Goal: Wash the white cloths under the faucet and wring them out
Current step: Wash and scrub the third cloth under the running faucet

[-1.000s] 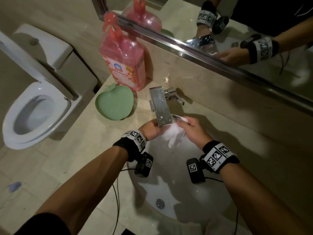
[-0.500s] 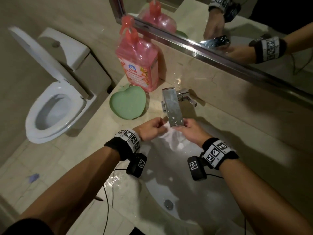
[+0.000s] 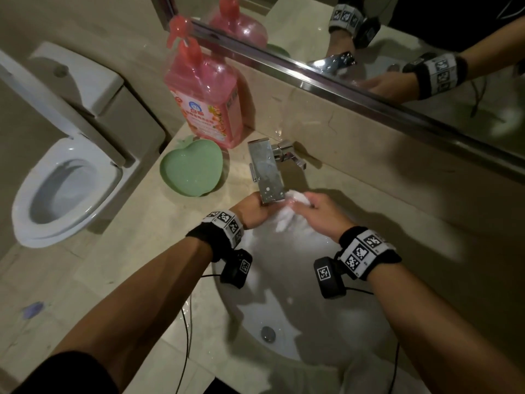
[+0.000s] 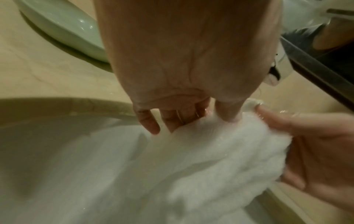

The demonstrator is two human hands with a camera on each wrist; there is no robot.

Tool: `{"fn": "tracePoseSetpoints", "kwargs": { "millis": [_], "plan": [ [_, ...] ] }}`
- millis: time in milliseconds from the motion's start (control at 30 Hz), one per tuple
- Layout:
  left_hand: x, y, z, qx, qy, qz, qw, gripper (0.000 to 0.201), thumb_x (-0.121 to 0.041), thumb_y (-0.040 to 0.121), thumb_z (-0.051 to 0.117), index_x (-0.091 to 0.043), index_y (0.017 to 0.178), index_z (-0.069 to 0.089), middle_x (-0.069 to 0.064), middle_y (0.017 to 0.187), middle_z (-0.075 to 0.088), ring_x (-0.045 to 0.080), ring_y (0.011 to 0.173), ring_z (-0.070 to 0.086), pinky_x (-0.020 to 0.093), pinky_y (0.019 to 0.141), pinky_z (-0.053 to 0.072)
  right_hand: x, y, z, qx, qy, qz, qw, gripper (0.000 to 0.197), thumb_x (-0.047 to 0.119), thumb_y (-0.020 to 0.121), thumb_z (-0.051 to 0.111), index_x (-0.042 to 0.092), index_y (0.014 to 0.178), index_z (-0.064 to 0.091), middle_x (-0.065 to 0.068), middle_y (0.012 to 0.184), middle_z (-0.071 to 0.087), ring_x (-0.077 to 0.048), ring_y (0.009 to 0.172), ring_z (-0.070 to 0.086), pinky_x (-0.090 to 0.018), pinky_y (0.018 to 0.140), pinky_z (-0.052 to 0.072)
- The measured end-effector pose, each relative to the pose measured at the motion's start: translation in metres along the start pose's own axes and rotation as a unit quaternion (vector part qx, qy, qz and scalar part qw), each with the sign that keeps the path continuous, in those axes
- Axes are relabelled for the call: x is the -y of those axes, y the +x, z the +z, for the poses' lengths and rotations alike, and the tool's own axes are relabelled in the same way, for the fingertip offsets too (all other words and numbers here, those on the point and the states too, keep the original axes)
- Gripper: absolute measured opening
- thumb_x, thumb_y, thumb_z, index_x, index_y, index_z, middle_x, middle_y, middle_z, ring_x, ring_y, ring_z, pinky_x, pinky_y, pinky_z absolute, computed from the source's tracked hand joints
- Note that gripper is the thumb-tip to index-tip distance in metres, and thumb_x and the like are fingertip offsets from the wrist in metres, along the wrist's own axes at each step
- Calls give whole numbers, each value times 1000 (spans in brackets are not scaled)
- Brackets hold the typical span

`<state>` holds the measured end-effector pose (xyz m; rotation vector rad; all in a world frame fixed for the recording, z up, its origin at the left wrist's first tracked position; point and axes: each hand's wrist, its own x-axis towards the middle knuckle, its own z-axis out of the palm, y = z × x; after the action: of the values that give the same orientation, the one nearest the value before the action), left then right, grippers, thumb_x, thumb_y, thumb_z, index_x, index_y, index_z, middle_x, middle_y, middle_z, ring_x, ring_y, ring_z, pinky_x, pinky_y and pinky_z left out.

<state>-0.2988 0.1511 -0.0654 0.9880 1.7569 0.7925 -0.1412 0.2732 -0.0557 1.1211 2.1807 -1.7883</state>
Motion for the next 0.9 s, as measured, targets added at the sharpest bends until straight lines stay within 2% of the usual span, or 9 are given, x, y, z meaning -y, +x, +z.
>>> {"fn": "tracePoseSetpoints", "kwargs": {
  "millis": [167,333,400,467,533,600,733,833,900],
  "plan": [
    [18,-6,-8,-6,91,-34,995,34,-23,101,51,-18,134,59,6,126,65,25,111,60,42,101,47,7,2,-8,-11,162,10,987,17,22,99,63,17,114,68,-9,96,75,-25,84,71,-51,83,58],
    [7,-16,-9,-45,31,-3,999,19,-30,101,53,-26,109,70,-8,95,72,8,82,64,30,81,53,3,7,9,54,-19,-4,998,24,37,89,75,27,109,69,2,99,76,-17,89,73,-32,74,58],
    [6,-18,-9,-65,32,-2,997,18,-24,101,52,-22,108,68,-8,97,70,8,88,64,28,86,51,5,13,21,49,-81,-20,995,30,42,91,69,22,114,72,3,103,75,-16,92,68,-31,76,54],
    [11,-21,-11,-80,12,-28,996,22,-17,101,49,-10,117,63,2,111,68,19,103,63,32,94,49,9,19,27,48,-33,-13,998,31,41,95,65,29,123,69,9,114,72,-12,101,66,-33,85,54],
    [18,-27,-13,-77,2,-55,995,15,-15,100,51,-8,112,57,1,101,65,22,96,60,31,85,49,12,23,27,26,29,7,999,17,36,100,59,37,114,68,9,106,72,-13,91,66,-34,78,54],
    [26,-31,-11,-68,39,-74,994,9,-17,98,54,-14,106,55,-4,92,62,19,89,57,27,75,46,13,25,21,-6,65,26,998,19,40,101,56,29,109,69,-3,95,70,-21,83,64,-40,77,54],
    [36,-23,0,-85,61,-120,987,31,-20,98,51,-9,126,58,7,115,66,26,106,63,35,95,50,12,21,5,-58,132,28,989,30,48,96,62,19,100,72,-12,101,74,-24,92,68,-41,88,54],
    [35,-14,11,-116,-42,-106,987,29,-23,99,54,-11,126,57,3,109,67,21,101,64,28,90,52,11,15,-6,-84,166,25,982,28,43,95,65,18,103,73,-6,98,77,-25,94,72,-39,85,56],
    [29,-10,16,-159,-151,-105,970,25,-19,98,57,-6,120,57,10,113,67,24,102,63,34,92,54,10,10,-11,-84,179,24,980,25,39,95,65,17,104,73,-9,100,77,-29,98,73,-44,88,57]
  ]
}}
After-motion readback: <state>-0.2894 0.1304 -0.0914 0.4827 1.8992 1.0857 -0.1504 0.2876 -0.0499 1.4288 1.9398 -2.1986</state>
